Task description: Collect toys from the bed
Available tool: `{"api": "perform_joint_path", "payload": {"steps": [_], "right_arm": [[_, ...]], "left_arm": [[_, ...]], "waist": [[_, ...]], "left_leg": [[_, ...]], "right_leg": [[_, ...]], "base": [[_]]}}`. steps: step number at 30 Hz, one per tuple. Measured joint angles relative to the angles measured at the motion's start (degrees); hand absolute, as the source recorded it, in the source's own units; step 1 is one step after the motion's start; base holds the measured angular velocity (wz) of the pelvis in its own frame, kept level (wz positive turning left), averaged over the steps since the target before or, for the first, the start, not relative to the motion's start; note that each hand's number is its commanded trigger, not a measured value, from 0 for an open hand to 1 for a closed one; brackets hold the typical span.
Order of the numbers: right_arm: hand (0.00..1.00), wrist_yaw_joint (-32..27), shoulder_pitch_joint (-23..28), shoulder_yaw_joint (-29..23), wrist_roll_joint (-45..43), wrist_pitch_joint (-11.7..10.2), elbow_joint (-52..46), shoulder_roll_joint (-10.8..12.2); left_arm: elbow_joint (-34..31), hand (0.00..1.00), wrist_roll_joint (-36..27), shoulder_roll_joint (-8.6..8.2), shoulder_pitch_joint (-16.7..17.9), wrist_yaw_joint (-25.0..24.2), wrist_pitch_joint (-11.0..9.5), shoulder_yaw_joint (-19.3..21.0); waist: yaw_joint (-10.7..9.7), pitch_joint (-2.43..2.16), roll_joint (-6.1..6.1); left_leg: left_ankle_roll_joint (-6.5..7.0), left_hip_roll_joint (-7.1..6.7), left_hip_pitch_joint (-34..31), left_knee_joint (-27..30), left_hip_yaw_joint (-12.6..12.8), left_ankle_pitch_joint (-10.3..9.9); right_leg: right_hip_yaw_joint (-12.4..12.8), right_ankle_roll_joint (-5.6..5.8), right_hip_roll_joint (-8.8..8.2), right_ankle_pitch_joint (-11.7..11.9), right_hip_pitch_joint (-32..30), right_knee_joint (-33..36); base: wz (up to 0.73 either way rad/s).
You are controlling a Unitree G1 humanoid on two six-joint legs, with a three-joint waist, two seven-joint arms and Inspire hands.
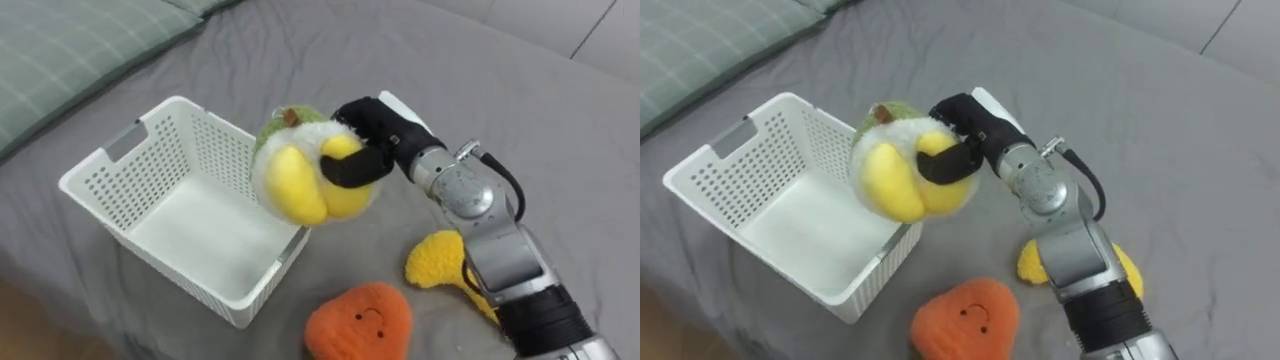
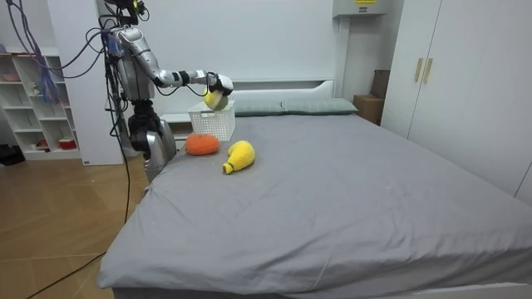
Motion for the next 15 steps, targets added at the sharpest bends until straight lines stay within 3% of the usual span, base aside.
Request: {"api": "perform_joint_path", "payload": {"steps": [1,2,3,15], "right_arm": [[0.69,-0.2,-0.2,0.7,0.0,0.0,0.0,0.2],[0.44,-0.3,-0.3,1.1,0.0,0.0,0.0,0.2],[0.0,-0.3,-0.4,2.0,0.0,0.0,0.0,0.3],[0.0,-5.1,-2.9,4.2,4.4,-0.1,4.1,1.0]], "left_arm": [[0.0,0.0,0.4,0.04,0.0,0.0,0.1,-0.1],[0.0,0.0,0.5,0.04,-0.1,0.0,0.1,0.0],[0.0,0.0,0.5,0.06,-0.3,0.0,0.2,0.0],[0.0,0.0,0.3,0.11,-2.1,0.0,0.7,0.0]], "waist": [[0.8,0.0,-0.06],[1.2,0.01,-0.07],[1.7,-0.01,-0.12],[4.5,0.06,-0.94]], "left_leg": [[-0.01,-0.08,-0.2,-0.2,-0.4,0.0],[-0.01,-0.09,-0.2,-0.2,-0.5,0.1],[-0.03,-0.11,-0.3,-0.1,-0.7,0.1],[0.01,-0.58,-1.3,0.6,-2.3,0.4]], "right_leg": [[-0.2,0.0,-0.03,0.0,0.0,0.0],[-0.2,0.0,-0.02,0.0,0.0,0.0],[-0.1,0.0,-0.02,0.0,0.0,0.0],[-1.6,0.0,-0.26,0.0,0.2,0.1]], "base": [[0.16],[0.1],[0.05],[0.07]]}}
